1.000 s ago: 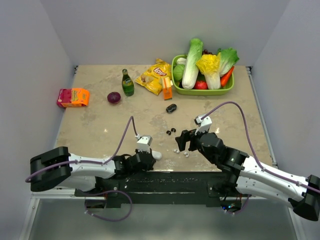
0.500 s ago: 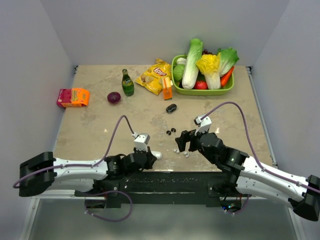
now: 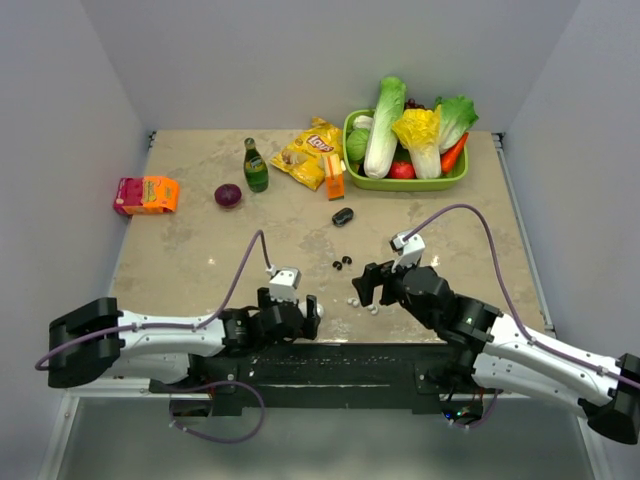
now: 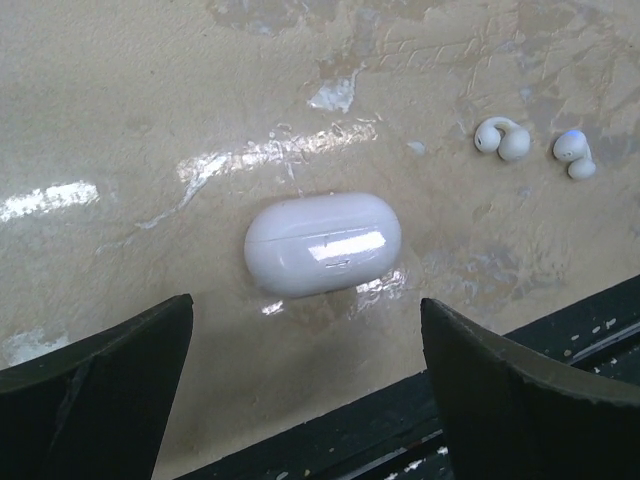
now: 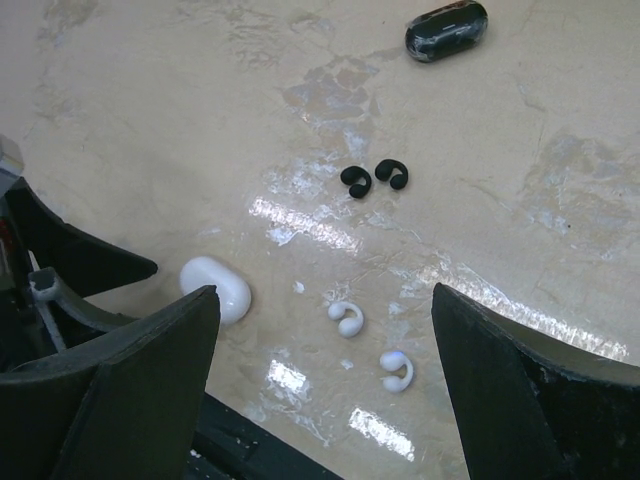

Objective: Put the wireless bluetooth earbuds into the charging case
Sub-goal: Pick up the charging case at the center of the board.

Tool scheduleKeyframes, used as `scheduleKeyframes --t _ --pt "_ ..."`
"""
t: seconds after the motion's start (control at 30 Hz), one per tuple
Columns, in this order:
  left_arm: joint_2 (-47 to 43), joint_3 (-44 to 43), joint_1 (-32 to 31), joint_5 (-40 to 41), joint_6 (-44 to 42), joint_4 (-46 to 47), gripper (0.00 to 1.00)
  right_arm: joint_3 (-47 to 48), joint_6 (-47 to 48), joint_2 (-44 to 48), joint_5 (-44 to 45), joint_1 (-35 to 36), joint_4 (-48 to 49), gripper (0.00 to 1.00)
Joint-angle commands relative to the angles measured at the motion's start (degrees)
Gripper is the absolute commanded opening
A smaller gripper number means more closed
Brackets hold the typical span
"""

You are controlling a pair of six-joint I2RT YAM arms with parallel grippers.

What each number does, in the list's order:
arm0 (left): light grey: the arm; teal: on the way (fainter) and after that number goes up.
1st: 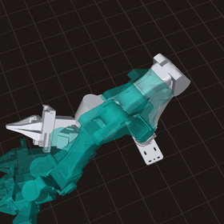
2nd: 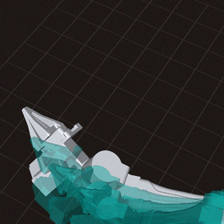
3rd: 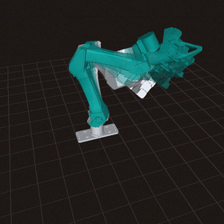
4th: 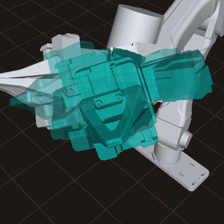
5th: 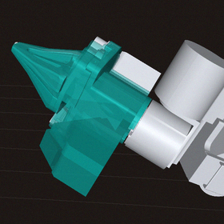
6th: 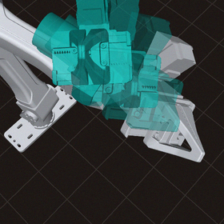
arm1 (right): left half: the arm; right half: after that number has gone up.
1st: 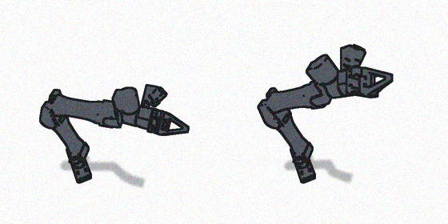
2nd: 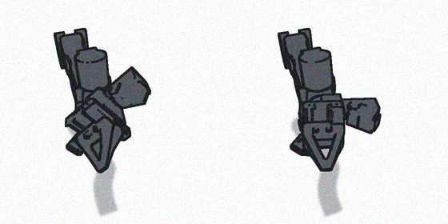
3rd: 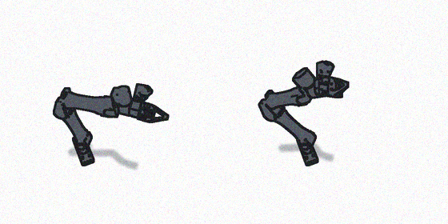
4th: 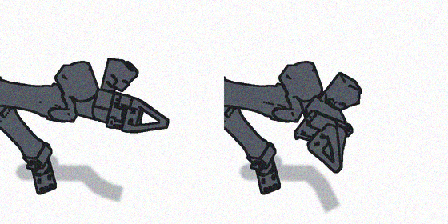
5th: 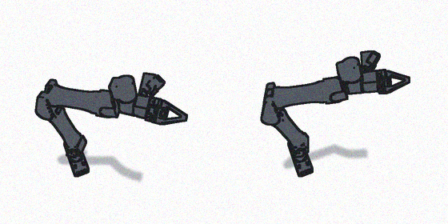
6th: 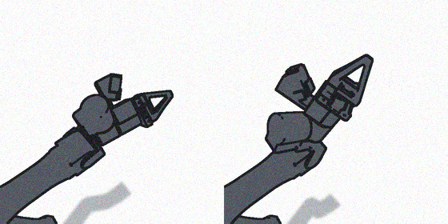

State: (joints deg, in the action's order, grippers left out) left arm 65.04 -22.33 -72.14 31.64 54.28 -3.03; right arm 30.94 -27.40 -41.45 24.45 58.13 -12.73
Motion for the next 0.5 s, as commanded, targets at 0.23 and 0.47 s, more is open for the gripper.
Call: scheduleKeyframes --t 0.23,0.47 --pt "8.7 -9.04 -0.28 2.64 -0.76 -1.88 1.0 2.02 -0.99 2.69 0.43 0.14 -1.07 0.9" --pt "14.33 -13.35 -0.28 3.96 3.54 -8.22 1.0 2.02 -0.99 2.52 0.34 0.14 -0.8 0.9"
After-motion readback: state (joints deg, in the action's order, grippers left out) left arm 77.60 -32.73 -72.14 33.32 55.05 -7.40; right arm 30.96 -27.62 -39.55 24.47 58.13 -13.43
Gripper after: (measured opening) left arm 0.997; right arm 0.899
